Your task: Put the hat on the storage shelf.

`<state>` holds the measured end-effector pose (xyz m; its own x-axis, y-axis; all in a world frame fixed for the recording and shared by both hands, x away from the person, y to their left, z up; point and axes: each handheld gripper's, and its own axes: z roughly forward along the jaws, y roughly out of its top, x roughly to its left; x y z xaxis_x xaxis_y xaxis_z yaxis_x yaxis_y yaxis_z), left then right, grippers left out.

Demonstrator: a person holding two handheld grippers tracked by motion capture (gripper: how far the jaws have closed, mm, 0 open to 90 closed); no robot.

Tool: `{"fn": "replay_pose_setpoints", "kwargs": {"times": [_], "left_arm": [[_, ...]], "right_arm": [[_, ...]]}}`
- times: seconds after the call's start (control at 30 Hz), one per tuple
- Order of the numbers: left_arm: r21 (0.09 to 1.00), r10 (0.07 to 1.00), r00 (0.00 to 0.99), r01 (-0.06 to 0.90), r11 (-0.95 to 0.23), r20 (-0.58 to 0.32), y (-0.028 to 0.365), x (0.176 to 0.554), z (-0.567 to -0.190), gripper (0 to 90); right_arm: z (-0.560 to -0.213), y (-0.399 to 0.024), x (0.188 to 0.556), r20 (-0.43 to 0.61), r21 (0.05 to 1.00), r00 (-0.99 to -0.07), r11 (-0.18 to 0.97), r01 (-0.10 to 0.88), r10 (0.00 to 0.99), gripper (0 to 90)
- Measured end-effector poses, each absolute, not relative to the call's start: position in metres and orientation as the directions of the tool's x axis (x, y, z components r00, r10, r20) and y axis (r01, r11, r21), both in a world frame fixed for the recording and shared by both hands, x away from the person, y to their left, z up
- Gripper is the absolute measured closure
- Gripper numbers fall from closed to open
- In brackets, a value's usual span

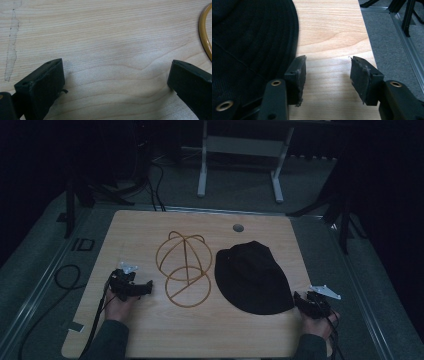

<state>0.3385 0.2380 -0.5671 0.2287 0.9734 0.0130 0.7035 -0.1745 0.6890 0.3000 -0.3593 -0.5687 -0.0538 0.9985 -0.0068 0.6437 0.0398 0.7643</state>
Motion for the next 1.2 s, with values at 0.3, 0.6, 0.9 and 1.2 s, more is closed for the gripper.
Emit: {"fn": "replay_pose_setpoints", "kwargs": {"times": [0.3, 0.6, 0.9, 1.2], "left_arm": [[0.69, 0.975, 0.223, 0.704, -0.171, 0.013, 0.238, 0.34, -0.567, 1.3], [0.689, 0.975, 0.223, 0.704, -0.171, 0.013, 0.238, 0.34, -0.567, 1.2], [0.69, 0.976, 0.217, 0.704, -0.165, 0.012, 0.237, 0.34, -0.567, 1.2], [0.69, 0.977, 0.214, 0.706, -0.163, 0.012, 0.237, 0.337, -0.567, 1.3]], "right_arm": [[-0.569, -0.359, 0.298, 0.015, 0.762, -0.029, 0.007, 0.648, 0.999, 47.8], [-0.564, -0.365, 0.301, 0.015, 0.732, -0.099, 0.056, 0.679, 0.995, 50.2], [-0.547, -0.374, 0.303, 0.001, 0.664, -0.174, 0.129, 0.737, 0.985, 53.2], [-0.518, -0.365, 0.302, -0.109, 0.615, -0.282, 0.287, 0.734, 0.953, 50.8]]}}
